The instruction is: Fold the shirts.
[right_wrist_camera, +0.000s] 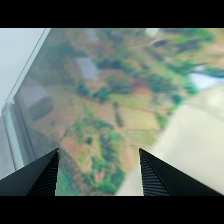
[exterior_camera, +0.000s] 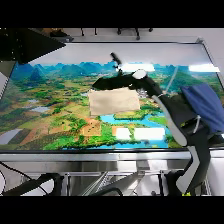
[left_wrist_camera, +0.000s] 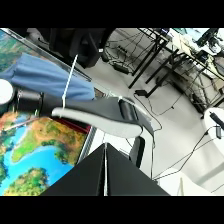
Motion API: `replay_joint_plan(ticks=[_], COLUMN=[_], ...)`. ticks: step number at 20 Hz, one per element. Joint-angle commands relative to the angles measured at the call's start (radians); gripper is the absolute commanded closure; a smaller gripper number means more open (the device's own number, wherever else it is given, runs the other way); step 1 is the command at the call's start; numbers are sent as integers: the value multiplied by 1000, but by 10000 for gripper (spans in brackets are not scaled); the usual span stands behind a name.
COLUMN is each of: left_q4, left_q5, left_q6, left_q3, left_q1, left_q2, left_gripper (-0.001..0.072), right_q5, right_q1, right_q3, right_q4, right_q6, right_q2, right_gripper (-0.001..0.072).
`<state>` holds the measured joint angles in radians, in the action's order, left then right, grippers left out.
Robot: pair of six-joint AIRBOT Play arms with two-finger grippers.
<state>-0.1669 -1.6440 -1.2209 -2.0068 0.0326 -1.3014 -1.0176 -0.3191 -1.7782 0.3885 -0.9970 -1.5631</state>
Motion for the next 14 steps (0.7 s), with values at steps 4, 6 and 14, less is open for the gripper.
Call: replay_joint_plan(ticks=[4, 6, 14], left_q4=[1, 1, 3], left_q5=[-14, -13, -14], left_q6=[0, 0, 0], left_q3=[0, 0, 2], left_q1=[1, 1, 1], left_q2=[8, 8, -5], left_gripper=[692, 693, 692], right_q5=[-309, -322, -237], right_q1=[404, 446, 327], right_q3=[29, 111, 220], right_q4=[373, 394, 241], right_q6=[-208, -203, -76], right_q2=[47, 36, -84], right_gripper=[163, 39, 33])
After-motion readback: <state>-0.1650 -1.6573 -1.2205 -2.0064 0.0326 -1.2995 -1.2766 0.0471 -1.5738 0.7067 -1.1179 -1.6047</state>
